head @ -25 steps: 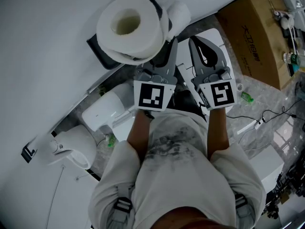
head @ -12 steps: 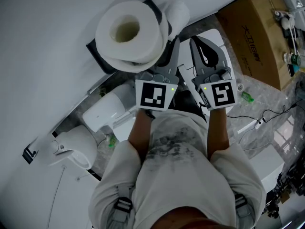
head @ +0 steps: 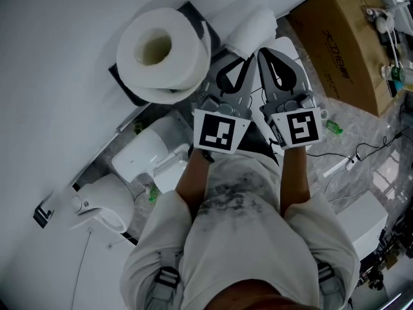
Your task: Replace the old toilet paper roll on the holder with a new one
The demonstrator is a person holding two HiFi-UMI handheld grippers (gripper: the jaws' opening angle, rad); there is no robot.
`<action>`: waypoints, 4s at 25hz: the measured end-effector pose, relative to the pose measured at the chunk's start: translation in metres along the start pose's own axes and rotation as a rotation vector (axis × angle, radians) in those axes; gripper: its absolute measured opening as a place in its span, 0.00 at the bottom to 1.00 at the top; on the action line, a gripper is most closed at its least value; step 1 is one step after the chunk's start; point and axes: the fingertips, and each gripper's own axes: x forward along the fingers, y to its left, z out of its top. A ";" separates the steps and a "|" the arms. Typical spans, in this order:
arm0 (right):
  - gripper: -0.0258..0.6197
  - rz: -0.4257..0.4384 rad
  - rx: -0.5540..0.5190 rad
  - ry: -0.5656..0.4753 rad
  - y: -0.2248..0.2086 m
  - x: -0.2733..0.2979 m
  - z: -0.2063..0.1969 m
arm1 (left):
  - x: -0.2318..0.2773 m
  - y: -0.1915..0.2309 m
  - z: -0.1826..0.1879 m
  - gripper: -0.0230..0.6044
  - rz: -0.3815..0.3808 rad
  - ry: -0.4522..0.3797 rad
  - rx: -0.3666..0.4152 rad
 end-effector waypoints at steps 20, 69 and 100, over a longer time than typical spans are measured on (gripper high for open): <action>0.04 0.047 -0.057 -0.025 0.013 -0.045 0.034 | -0.040 -0.017 0.016 0.06 0.026 0.004 -0.032; 0.60 0.307 -0.106 -0.120 0.131 0.015 0.131 | -0.192 0.015 0.008 0.06 0.164 0.053 -0.079; 0.62 0.219 -0.135 -0.160 0.108 0.020 0.145 | -0.192 0.023 0.007 0.06 0.129 0.050 -0.096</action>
